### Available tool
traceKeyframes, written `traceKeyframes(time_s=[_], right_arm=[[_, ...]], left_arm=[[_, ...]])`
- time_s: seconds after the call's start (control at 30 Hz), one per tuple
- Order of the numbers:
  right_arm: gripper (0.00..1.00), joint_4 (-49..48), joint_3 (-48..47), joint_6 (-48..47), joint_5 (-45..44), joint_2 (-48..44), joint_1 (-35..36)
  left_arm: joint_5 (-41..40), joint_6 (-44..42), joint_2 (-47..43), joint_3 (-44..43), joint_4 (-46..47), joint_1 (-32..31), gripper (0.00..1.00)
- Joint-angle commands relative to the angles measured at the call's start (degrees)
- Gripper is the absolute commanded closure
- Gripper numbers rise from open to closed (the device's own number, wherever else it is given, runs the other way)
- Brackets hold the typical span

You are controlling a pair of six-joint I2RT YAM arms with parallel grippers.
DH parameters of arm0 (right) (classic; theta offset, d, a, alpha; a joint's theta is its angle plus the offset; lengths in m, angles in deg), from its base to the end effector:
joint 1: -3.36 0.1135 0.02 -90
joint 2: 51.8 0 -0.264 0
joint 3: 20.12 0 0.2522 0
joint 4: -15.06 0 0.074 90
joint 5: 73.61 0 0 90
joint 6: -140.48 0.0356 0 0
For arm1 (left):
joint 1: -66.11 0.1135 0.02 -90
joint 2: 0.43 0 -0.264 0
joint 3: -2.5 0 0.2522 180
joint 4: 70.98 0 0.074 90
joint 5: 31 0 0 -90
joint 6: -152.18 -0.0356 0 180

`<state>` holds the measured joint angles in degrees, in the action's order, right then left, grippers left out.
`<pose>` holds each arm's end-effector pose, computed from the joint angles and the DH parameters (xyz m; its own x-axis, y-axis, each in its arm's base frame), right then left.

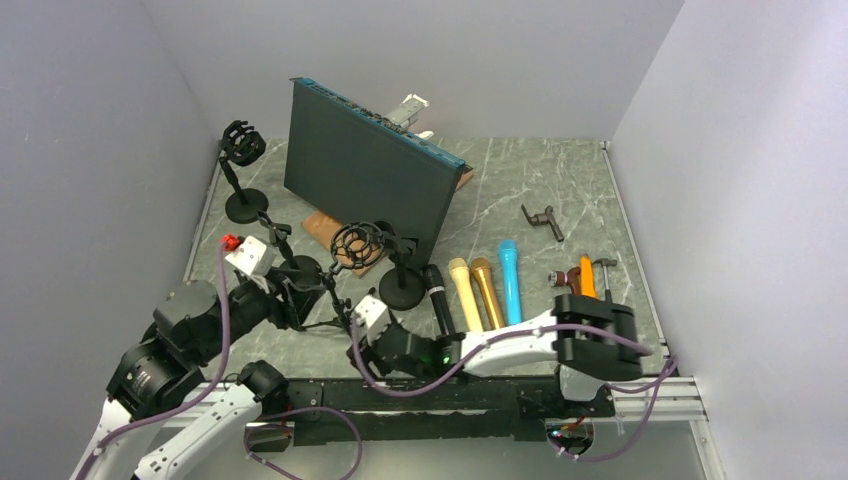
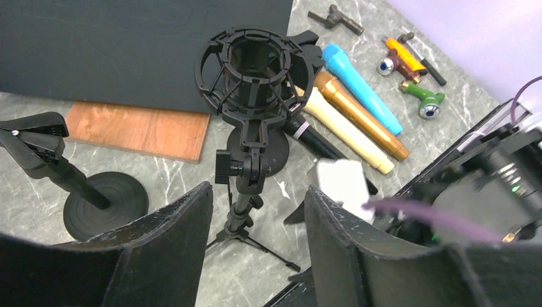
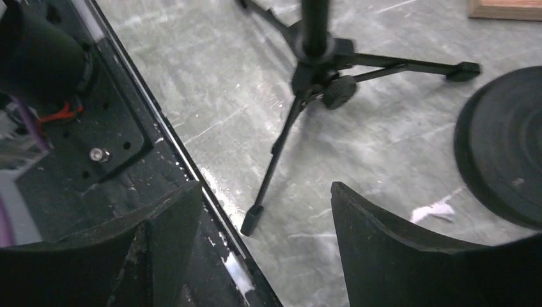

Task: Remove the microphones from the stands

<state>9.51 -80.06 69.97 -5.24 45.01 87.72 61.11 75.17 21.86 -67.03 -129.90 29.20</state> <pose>0.0469 0.3416 0.1686 -0.3465 -0.3526 -0.8693 -0.8259 0.5541 0.1044 0.0426 -0.0336 0.3766 -0.2991 -0.0563 -0.9526 0.5765 0.7848 -0.2274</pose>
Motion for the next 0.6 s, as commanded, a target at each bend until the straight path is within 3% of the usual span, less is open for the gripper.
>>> traceKeyframes(time_s=[0.0, 0.13, 0.3, 0.57], right_arm=[[0.24, -6.9, 4.8, 8.3, 8.3, -9.5, -4.9], [0.27, -15.3, 8.4, 16.0, 22.5, -12.4, -12.7], [0.33, -23.8, 7.8, 19.5, 32.8, -9.8, -18.2], [0.38, -26.8, 5.3, 20.6, 33.6, -7.6, -19.8]], left_arm=[[0.7, -0.6, 2.3, 0.6, 0.2, 0.0, 0.44], [1.6, 0.1, 3.2, 1.8, 2.3, -0.1, 0.5], [1.6, 0.5, 3.0, 3.4, 3.0, 0.0, 0.5], [0.4, 1.4, 1.4, 5.8, 3.8, 0.0, 0.51]])
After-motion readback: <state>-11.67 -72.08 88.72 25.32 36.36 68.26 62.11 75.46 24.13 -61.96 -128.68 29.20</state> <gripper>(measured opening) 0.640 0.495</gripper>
